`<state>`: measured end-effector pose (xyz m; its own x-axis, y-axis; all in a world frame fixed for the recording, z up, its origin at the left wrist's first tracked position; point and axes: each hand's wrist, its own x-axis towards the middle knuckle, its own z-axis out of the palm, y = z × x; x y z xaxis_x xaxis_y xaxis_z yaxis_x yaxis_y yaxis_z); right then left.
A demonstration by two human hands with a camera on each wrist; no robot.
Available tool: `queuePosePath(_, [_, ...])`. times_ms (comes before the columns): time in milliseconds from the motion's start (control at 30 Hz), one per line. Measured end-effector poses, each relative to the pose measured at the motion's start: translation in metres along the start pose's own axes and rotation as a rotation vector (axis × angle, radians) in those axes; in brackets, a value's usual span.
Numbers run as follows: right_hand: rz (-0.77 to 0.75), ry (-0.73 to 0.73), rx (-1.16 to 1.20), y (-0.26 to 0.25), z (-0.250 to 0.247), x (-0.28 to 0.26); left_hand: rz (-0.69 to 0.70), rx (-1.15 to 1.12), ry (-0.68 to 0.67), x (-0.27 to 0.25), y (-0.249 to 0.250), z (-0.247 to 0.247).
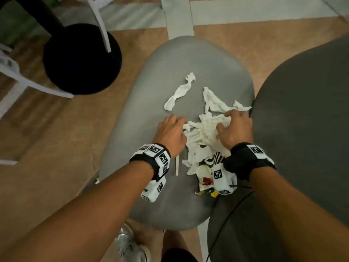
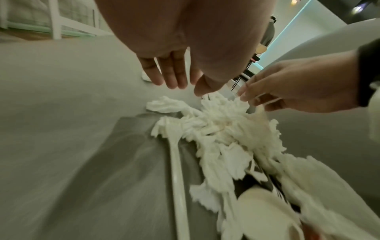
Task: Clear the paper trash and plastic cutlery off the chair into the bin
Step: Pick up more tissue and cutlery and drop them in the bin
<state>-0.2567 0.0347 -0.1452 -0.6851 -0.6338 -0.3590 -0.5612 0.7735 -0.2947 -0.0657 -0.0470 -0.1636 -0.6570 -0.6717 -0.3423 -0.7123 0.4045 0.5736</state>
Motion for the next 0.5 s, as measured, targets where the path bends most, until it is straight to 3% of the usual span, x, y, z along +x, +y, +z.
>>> queuePosePath(133, [0.063, 0.035, -0.144, 0.01, -0.001, 0.01, -0.059, 0.097, 0.109, 0.037, 0.004, -0.009])
queuePosePath(200, [0.025, 0.025, -0.118, 0.016, 0.002, 0.013, -0.089, 0.126, 0.128, 0.049, 0.001, -0.014])
queuePosePath(367, [-0.146, -0.041, -0.046, 0.013, 0.001, 0.021, -0.09, 0.179, -0.081, 0.061, -0.02, -0.011])
queuePosePath(500, [-0.174, -0.181, -0.264, 0.006, 0.0, 0.03, -0.013, 0.114, -0.117, 0.056, -0.022, 0.0])
